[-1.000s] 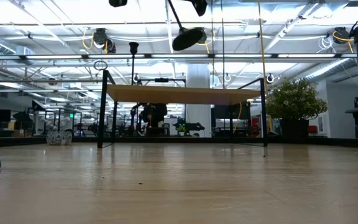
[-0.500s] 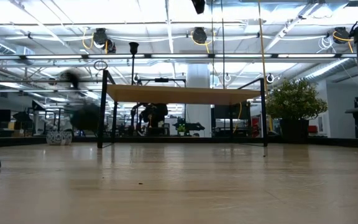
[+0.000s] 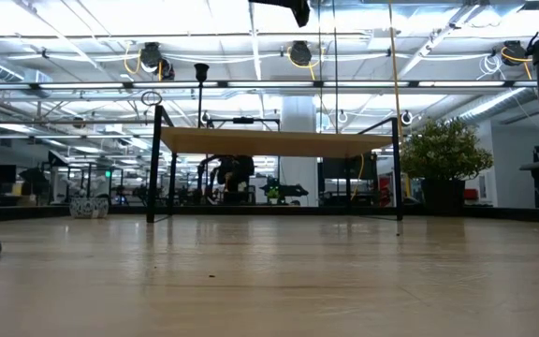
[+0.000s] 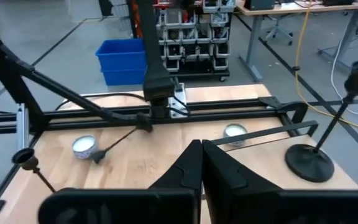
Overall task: Pick & Place candle stick holders
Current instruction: Put the top candle holder on the shelf
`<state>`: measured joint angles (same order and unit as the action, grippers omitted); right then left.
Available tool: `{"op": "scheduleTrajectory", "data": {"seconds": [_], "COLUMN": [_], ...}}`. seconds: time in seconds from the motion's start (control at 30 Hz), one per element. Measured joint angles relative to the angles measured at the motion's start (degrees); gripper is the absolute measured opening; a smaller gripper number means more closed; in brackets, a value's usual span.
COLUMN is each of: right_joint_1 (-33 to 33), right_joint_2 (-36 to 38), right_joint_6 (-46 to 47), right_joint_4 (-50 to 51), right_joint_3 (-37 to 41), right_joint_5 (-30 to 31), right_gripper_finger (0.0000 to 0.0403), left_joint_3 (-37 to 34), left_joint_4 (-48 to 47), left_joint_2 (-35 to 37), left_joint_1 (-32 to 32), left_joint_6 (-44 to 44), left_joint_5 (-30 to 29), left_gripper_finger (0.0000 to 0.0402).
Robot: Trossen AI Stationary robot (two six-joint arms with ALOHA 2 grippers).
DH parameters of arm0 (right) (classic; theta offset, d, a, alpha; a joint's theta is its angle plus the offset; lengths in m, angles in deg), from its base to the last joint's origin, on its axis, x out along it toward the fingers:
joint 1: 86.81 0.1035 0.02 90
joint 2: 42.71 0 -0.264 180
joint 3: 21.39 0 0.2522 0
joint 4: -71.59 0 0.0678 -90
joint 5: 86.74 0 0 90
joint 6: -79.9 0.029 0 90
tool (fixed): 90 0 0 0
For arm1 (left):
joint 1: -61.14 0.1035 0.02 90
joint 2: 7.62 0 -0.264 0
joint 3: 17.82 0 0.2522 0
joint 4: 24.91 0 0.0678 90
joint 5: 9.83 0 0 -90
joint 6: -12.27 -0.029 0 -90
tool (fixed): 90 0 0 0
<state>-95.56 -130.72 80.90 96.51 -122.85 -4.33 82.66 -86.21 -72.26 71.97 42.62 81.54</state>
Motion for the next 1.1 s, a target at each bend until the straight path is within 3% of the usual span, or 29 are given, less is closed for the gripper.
{"op": "scheduleTrajectory", "data": {"seconds": [0.33, 0.8, 0.93, 1.1], "right_joint_1": [0.0, 0.0, 0.0, 0.0], "right_joint_2": [0.0, 0.0, 0.7, 1.2], "right_joint_6": [0.0, 0.0, -0.1, -0.1], "right_joint_4": [1.2, 1.2, 1.7, 2.2], "right_joint_3": [0.0, 0.0, 0.0, -0.1], "right_joint_5": [-1.6, -1.7, -1.7, -1.7], "right_gripper_finger": [0.0001, 0.0, 0.0, 0.0], "left_joint_3": [0.0, 0.0, -0.2, -5.3], "left_joint_4": [-21.3, -39.7, -42.6, -42.1], "left_joint_2": [0.1, -4.7, -7.1, -7.5], "left_joint_1": [-3.0, -11.1, -13.5, -15.9], "left_joint_6": [-12.4, -9.8, -8.8, -6.8], "left_joint_5": [0.0, 0.0, -0.9, -1.9], "left_gripper_finger": [0.004, 0.0043, 0.0069, 0.0131]}}
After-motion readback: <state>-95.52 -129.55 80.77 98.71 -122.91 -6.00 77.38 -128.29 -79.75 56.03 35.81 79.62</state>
